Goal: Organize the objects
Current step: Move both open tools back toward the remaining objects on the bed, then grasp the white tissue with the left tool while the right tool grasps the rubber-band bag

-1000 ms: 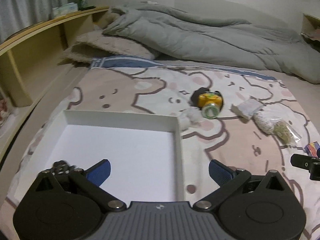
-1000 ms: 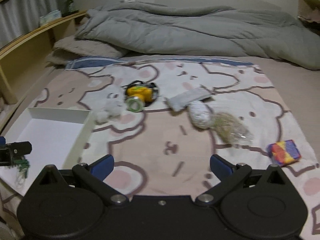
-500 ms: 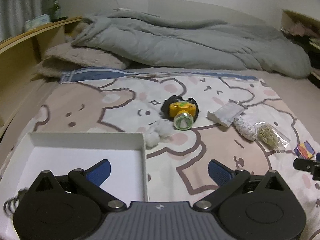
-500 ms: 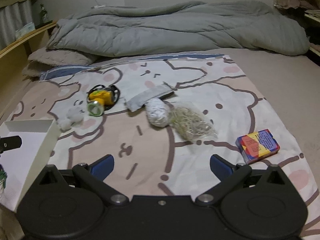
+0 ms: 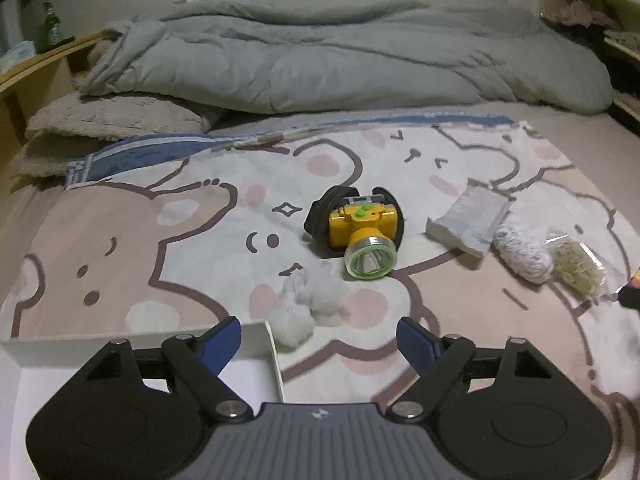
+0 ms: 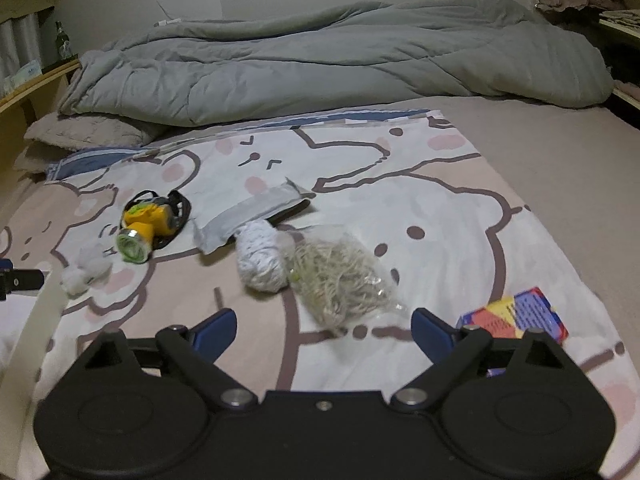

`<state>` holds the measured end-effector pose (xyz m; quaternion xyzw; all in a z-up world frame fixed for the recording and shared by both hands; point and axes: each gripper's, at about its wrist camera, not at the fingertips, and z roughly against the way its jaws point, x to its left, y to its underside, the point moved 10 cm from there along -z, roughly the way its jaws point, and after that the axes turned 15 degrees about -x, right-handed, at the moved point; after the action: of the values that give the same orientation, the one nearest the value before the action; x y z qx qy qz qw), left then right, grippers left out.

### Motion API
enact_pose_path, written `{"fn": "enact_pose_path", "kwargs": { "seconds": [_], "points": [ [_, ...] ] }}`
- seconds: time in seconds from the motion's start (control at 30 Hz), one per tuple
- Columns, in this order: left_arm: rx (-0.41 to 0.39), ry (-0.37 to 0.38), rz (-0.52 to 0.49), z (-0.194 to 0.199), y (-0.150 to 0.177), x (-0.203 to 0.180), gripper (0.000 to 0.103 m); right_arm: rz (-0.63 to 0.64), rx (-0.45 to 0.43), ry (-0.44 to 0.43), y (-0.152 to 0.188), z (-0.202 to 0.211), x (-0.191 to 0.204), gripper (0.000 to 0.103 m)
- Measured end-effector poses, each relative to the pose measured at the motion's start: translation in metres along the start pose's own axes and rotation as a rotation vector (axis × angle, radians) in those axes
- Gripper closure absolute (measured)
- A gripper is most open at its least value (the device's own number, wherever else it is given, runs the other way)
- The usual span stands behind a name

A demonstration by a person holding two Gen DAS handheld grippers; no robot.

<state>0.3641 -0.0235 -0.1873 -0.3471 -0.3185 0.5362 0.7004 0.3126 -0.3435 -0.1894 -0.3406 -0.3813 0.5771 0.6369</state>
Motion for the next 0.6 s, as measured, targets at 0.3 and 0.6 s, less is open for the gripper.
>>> {"fn": "enact_pose_path", "kwargs": {
  "seconds": [0.3,0.6],
  "points": [
    [0.124,0.029,-0.053,-0.05,0.012,0.011,0.032,0.053,0.031,-0.004,0.002,-0.042,-0.002,0.017],
    [0.215,0.041,-0.151,-0.077,0.023,0.011,0.039,0.249,0.061,0.017,0.009,-0.075,0.01,0.037]
  ]
}}
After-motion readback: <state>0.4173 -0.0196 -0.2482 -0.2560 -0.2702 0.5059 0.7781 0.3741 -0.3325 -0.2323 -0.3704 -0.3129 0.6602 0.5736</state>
